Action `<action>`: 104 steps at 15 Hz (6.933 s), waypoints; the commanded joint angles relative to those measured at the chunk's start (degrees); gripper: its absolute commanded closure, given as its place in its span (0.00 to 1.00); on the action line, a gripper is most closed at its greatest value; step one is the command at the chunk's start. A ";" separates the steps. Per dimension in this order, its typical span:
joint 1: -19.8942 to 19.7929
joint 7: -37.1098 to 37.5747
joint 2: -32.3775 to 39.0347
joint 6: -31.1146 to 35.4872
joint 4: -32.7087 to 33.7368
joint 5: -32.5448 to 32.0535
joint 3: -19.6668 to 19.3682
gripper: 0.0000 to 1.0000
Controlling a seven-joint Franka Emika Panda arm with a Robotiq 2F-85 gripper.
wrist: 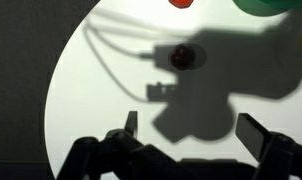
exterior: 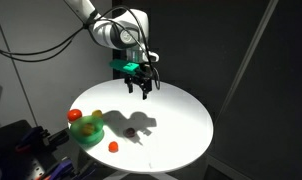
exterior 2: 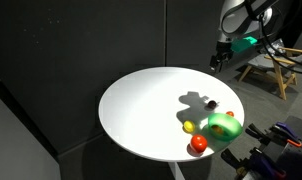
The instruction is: Put the black object in the green bowl
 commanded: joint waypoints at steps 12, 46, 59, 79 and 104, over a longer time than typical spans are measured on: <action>-0.84 -2.59 10.73 3.67 4.00 1.92 3.24 0.00; -2.39 -2.84 13.99 12.42 -2.53 2.50 3.03 0.00; -4.02 -3.07 20.92 14.42 1.15 2.59 3.67 0.00; -4.85 -3.97 27.09 17.56 4.63 2.31 4.19 0.00; -3.81 -4.77 22.90 13.45 2.46 0.50 2.81 0.66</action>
